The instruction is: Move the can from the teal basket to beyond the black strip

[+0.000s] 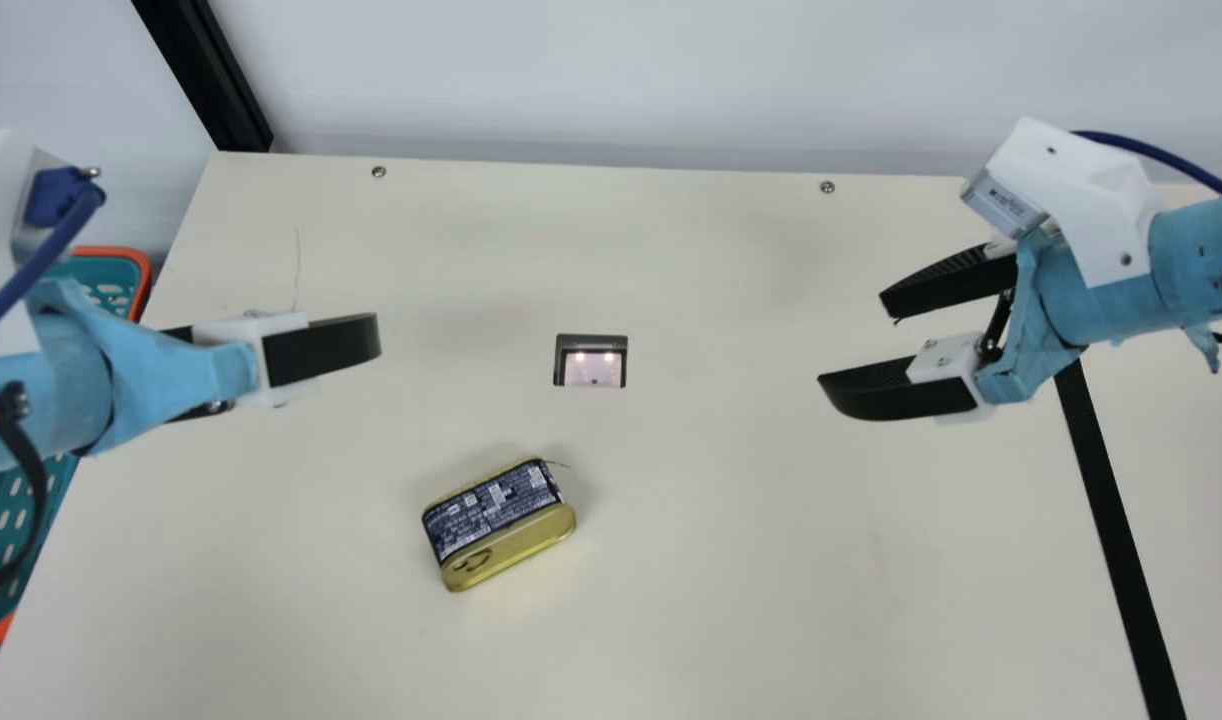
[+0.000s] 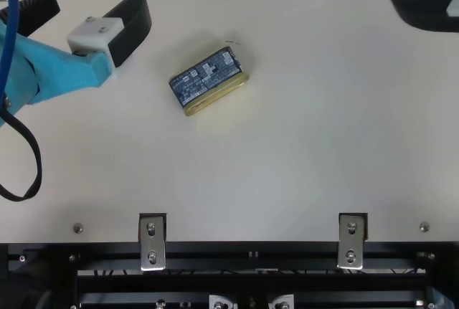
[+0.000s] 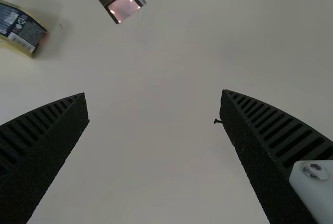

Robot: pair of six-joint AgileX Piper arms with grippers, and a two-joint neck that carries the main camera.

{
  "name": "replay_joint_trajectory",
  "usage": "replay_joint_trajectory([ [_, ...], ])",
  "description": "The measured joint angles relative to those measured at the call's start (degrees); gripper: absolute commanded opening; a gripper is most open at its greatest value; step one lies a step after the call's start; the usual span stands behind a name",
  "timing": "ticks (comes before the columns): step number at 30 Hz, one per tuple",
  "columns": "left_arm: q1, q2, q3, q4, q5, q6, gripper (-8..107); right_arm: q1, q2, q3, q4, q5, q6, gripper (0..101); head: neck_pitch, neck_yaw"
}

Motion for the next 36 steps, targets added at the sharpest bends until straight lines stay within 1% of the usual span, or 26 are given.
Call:
replay_joint_trajectory([
  [3,0.00,0.00,0.00,0.00,0.00,0.00,90,0.54,1.14,0.13,1.35,1.47,-1.85,101,0.00,0.00],
  [7,0.00,0.00,0.00,0.00,0.00,0.00,90,1.62,2.74,0.58,2.54,2.27,-4.10,101,0.00,0.00],
  [15,0.00,0.00,0.00,0.00,0.00,0.00,90,3.88,6.43,2.16,4.96,2.32,-8.95,101,0.00,0.00],
  [22,0.00,0.00,0.00,0.00,0.00,0.00,90,6.15,9.31,5.35,8.21,2.26,-15.12,101,0.00,0.00],
  [26,0.00,0.00,0.00,0.00,0.00,0.00,90,6.93,9.75,7.30,9.85,2.37,-19.61,101,0.00,0.00],
  [28,0.00,0.00,0.00,0.00,0.00,0.00,90,6.92,9.80,7.30,9.85,2.19,-20.60,101,0.00,0.00],
  [36,0.00,0.00,0.00,0.00,0.00,0.00,90,6.92,9.80,7.30,9.89,2.19,-20.72,101,0.29,0.00],
])
